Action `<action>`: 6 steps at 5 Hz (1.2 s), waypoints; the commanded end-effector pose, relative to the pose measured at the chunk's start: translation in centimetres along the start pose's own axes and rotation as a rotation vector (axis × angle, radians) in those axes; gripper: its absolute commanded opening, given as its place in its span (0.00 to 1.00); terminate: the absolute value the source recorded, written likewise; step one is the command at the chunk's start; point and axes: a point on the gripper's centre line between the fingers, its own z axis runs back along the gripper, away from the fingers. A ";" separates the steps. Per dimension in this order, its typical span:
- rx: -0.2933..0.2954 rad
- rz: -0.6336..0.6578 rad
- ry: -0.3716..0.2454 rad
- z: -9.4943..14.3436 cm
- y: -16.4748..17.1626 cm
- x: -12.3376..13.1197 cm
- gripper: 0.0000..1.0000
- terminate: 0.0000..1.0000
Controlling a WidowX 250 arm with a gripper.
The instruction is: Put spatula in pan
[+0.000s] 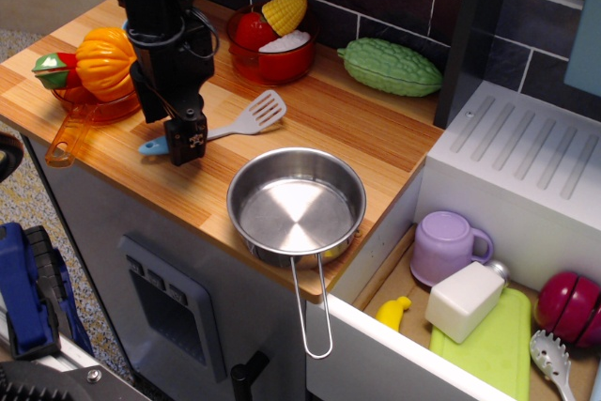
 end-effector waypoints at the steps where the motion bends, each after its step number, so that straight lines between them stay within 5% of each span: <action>1: -0.004 0.011 -0.026 -0.2 1.0 -0.3 1.00 0.00; 2: -0.028 0.029 -0.019 -0.5 0.6 -0.3 0.00 0.00; 4: -0.051 0.057 -0.017 0.3 -1.2 0.4 0.00 0.00; 6: 0.060 0.168 -0.011 4.5 -2.4 1.8 0.00 0.00</action>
